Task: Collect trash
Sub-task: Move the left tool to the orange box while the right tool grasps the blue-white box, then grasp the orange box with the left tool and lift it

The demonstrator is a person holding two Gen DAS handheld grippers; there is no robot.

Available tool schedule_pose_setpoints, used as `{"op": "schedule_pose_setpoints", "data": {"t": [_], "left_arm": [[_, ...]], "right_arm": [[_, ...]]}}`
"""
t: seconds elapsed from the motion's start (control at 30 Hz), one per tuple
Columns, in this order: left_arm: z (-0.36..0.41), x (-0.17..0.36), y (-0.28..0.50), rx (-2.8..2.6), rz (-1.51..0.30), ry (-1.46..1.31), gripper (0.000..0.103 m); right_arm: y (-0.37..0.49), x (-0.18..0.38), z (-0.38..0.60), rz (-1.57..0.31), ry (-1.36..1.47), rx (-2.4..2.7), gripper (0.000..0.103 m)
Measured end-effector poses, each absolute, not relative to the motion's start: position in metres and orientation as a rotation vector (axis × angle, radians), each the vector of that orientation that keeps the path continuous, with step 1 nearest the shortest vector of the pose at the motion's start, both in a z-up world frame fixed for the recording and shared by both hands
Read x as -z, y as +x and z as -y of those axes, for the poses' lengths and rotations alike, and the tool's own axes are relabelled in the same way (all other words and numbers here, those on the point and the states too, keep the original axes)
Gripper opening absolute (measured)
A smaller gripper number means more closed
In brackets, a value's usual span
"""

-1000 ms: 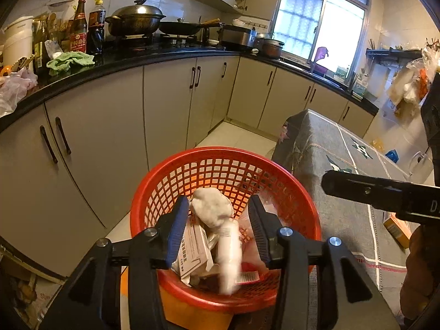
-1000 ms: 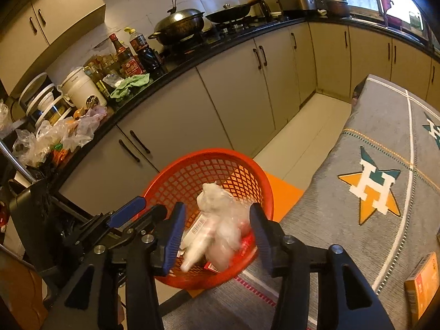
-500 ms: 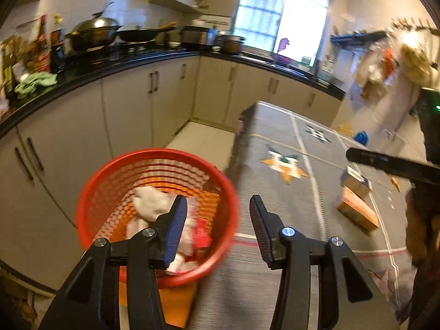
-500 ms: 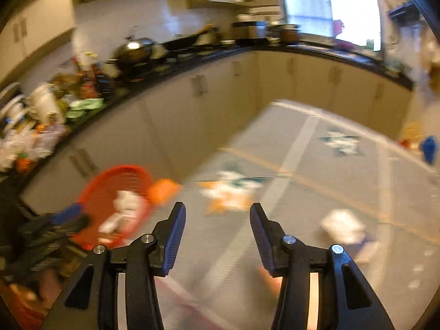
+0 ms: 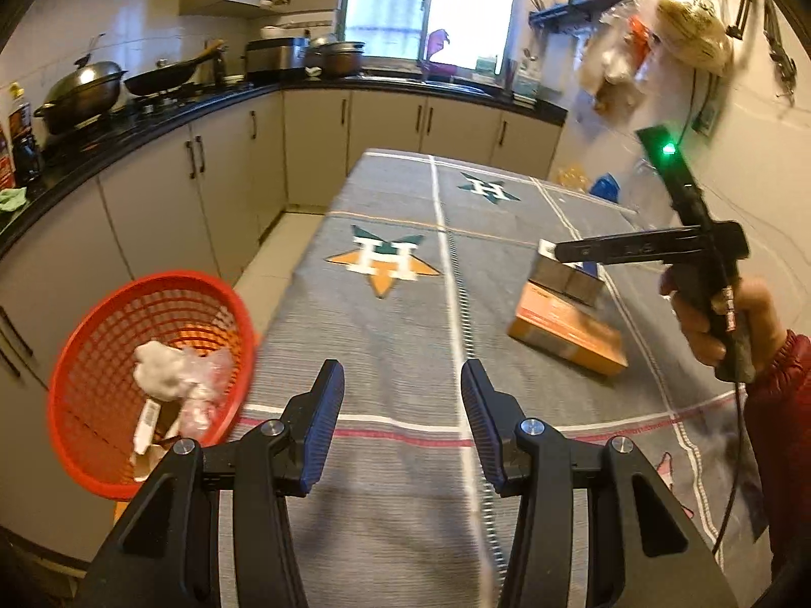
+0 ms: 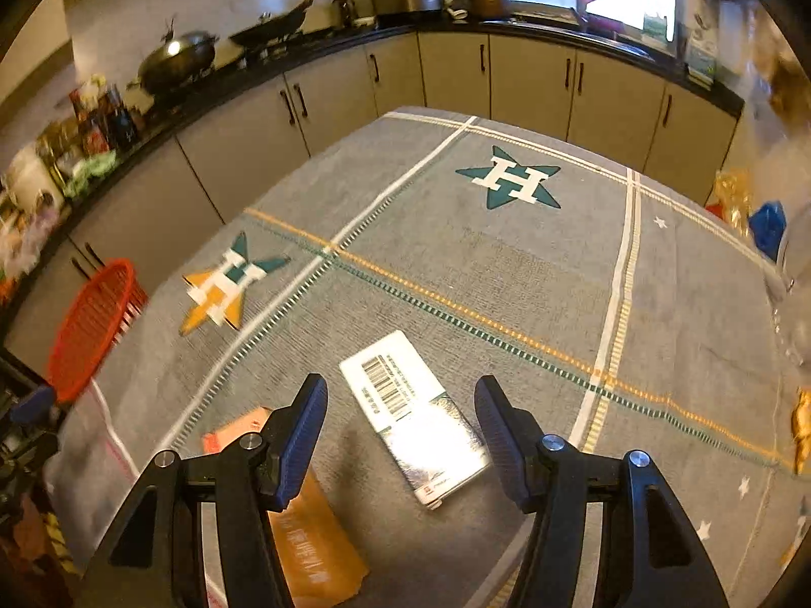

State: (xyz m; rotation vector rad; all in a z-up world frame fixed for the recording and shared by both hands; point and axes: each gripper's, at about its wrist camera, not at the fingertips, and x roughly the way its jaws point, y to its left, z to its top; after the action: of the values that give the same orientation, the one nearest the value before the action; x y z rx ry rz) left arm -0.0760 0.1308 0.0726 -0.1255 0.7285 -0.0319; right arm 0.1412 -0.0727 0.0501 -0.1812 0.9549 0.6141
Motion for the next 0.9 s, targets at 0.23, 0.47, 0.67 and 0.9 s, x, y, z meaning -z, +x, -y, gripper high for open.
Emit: {"op": "schedule_pose_setpoints", "data": {"t": [0.23,0.47,0.67,0.9], "left_arm": [[-0.116,-0.068,-0.072,0.062,-0.749,-0.106,0.047],[-0.114,-0.068,-0.070,0.078,-0.765,-0.125,0.050],[-0.108,-0.070,-0.071,0.100,-0.790,-0.151,0.061],[-0.087,-0.069,-0.072,0.136,-0.832,-0.165,0.076]], "right_arm": [[0.138,-0.028,0.075,-0.999,-0.262,-0.571,0.037],[0.091,-0.028,0.082,-1.019,-0.167,-0.589,0.037],[0.030,-0.030,0.068,-1.057,-0.047,-0.786,0.037],[0.031,-0.053,0.102,-0.924,0.077,-0.708,0.037]]}}
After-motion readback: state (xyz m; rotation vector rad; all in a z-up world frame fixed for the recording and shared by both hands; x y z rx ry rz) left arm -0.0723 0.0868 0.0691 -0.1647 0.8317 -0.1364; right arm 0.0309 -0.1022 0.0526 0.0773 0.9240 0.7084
